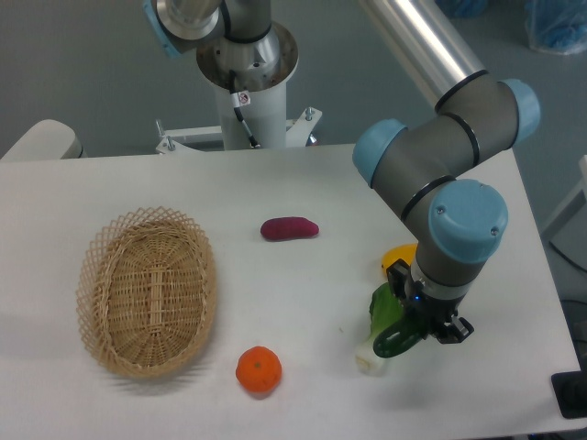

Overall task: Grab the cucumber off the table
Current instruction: 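Hold the cucumber raised above the bok choy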

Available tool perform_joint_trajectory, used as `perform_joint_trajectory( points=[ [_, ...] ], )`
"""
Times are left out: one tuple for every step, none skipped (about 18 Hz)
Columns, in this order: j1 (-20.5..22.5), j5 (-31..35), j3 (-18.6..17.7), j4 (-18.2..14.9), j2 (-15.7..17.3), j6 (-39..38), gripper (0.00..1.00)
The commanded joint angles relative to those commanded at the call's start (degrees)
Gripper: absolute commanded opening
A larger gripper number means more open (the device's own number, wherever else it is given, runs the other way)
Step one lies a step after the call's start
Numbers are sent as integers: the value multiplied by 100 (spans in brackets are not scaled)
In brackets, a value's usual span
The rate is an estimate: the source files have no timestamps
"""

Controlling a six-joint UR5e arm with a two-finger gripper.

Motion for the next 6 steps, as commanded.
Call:
perform_joint_trajectory(
  points=[
    [0, 0, 0, 0, 0, 0, 37],
    [0, 0, 0, 9, 0, 0, 37],
    [0, 0, -26, 17, 9, 0, 37],
    [0, 0, -35, 18, 9, 0, 37],
    [0, 0, -35, 26, 9, 0, 37],
    [0, 0, -35, 26, 9, 0, 37]
  ],
)
